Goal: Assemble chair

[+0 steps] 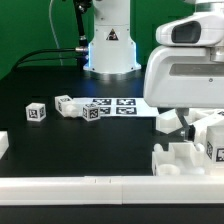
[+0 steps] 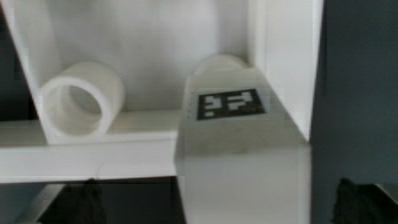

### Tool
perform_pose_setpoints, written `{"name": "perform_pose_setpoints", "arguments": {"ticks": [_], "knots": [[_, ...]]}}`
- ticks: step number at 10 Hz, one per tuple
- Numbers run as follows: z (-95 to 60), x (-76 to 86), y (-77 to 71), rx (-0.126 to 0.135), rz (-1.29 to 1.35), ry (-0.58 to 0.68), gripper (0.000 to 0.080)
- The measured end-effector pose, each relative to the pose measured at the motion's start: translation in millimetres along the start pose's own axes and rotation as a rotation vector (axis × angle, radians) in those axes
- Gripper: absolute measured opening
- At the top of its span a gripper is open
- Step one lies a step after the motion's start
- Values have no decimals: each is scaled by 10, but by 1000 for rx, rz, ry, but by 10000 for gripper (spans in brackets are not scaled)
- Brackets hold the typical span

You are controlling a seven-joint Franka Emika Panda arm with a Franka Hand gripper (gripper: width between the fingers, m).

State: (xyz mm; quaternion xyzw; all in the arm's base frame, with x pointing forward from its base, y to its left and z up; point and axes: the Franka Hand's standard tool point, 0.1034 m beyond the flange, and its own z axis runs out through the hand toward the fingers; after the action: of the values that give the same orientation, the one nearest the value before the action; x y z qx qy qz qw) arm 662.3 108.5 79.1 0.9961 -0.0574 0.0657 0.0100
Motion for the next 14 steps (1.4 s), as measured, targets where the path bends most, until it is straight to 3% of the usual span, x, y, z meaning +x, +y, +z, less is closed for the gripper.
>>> {"name": "perform_pose_setpoints", "arguments": {"ticks": [2,3,4,9,11,13,14], "knots": [[0,0,1,1,56,0,390],[0,0,0,1,127,0,390],[0,0,0,2,202,0,284],[1,-23,53,-7,793,-6,284],[-4,-68,54,25,1161,-32,284],[1,-83,65,47,1364,-57,285],[0,-87,63,44,1437,-60,285]]}}
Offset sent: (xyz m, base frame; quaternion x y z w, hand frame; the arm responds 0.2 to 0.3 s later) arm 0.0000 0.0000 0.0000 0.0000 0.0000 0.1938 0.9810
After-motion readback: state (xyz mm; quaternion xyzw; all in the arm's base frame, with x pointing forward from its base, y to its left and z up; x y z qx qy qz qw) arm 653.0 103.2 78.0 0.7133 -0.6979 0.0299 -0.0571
